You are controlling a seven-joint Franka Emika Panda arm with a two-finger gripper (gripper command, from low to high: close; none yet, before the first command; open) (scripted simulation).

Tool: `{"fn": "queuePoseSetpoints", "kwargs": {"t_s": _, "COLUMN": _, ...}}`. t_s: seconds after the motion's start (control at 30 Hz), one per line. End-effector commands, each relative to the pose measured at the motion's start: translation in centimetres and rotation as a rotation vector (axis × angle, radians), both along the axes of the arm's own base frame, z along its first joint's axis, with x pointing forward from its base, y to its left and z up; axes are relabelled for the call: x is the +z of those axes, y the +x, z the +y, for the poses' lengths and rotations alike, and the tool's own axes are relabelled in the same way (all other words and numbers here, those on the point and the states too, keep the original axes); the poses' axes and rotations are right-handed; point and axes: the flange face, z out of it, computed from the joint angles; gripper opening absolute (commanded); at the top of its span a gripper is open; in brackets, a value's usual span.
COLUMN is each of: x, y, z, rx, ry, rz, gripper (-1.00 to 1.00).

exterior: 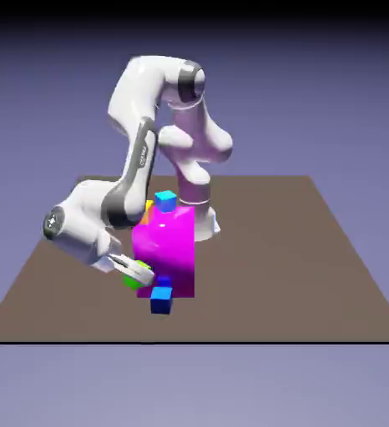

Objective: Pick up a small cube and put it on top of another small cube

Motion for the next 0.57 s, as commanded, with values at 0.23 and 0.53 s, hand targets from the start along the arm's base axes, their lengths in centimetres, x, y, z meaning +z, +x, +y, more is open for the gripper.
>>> {"fn": "queuePoseSetpoints", "kwargs": {"t_s": 0.23, "x": -8.2, "y": -4.1, "z": 3.4, "rx": 0.127, "ry": 0.041, "rz": 0.145, "gripper": -1.0}}
{"fn": "queuePoseSetpoints", "kwargs": {"t_s": 0.53, "x": -4.3, "y": -1.6, "z": 2.3, "rx": 0.127, "ry": 0.04, "rz": 0.146, "gripper": 1.0}}
